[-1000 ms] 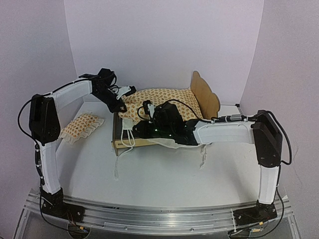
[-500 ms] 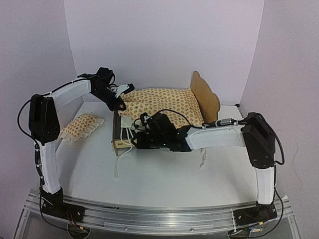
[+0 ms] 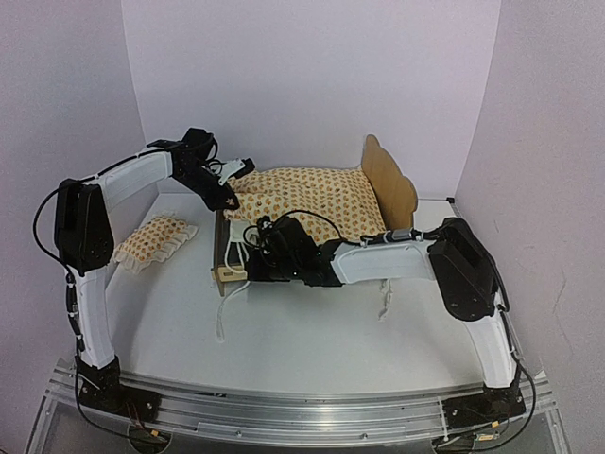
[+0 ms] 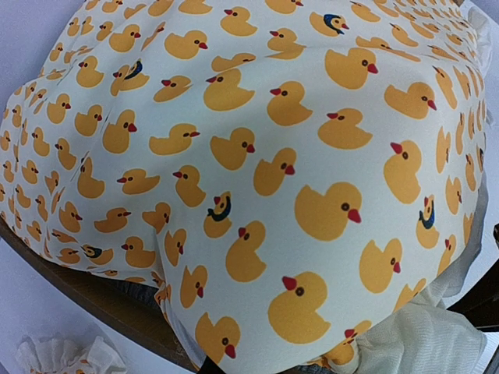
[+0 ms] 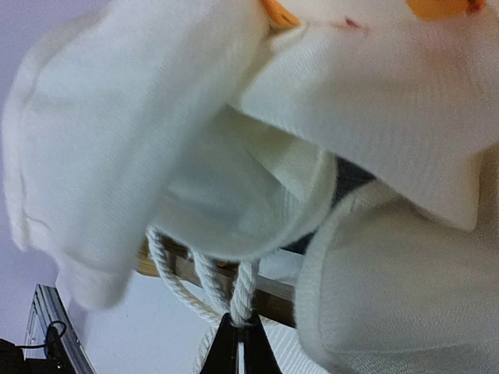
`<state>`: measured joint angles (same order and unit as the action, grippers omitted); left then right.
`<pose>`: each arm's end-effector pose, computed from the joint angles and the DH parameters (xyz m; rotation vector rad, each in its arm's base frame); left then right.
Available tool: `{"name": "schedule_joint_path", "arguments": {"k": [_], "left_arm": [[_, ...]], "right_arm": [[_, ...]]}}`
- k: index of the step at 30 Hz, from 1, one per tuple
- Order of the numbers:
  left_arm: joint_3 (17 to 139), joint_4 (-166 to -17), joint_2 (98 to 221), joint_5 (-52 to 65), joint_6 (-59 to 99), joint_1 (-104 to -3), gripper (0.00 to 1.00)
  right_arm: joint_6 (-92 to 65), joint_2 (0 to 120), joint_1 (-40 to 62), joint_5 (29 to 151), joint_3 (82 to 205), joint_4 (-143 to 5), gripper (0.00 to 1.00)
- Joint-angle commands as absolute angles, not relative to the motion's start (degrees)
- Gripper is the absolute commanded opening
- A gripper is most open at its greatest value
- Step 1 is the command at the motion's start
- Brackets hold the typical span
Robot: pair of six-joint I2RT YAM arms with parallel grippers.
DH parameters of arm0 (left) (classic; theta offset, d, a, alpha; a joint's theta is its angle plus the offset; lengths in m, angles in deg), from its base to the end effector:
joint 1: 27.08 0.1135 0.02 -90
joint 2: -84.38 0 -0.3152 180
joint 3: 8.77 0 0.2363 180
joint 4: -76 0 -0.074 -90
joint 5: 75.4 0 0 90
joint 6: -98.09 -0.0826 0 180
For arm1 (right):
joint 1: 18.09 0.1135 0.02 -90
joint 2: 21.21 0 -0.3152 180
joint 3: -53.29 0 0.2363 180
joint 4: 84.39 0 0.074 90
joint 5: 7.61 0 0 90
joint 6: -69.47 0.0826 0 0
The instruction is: Set up the pet bed
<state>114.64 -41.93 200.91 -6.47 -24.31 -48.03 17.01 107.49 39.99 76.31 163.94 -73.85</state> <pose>0.4392 -0.1999 0.2998 1.2415 2.1493 -0.3810 0.3135 0.4867 0.2116 -0.3234 2.1735 0.8881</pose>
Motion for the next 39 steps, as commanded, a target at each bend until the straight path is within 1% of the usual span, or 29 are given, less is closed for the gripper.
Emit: {"name": "schedule_joint_path", "arguments": {"k": [1,6,12,17,26,32,37,39], "left_arm": [[115.63,-44.39,198.23,-6.88,-23.32,-47.65,0.00],[114.93,-44.62,198.39,-5.81,-23.59,-47.65,0.00],[115.45,-45.27,199.83,-3.29,-24.44,-47.58,0.00],[116.62,-45.33,200.93,-2.99,-24.43,-47.60,0.00],[117.60,-44.54,201.98,-2.89,-24.43,-47.57,0.00],[117.54,-44.94,202.06,-3.22,-24.12,-47.67,0.00],[117.62,-45.41,202.50,-2.20,-24.46,-47.66,0.00],[117.31,-45.65,202.68,-1.57,-24.93,-47.59,0.00]], "right_arm": [[15.10,106.19,39.63,74.35,165.82,-74.78,0.00],[12.67,101.33,39.22,73.78,163.71,-75.22,0.00],[7.83,95.84,39.11,77.50,165.38,-77.47,0.00],[5.88,91.43,38.98,76.05,163.53,-81.74,0.00],[5.55,89.96,38.47,76.63,162.19,-88.48,0.00],[5.73,90.23,38.27,78.34,162.45,-88.76,0.00],[8.00,91.33,38.49,84.38,164.15,-89.51,0.00],[5.54,89.19,38.53,82.98,164.38,-89.60,0.00]]}}
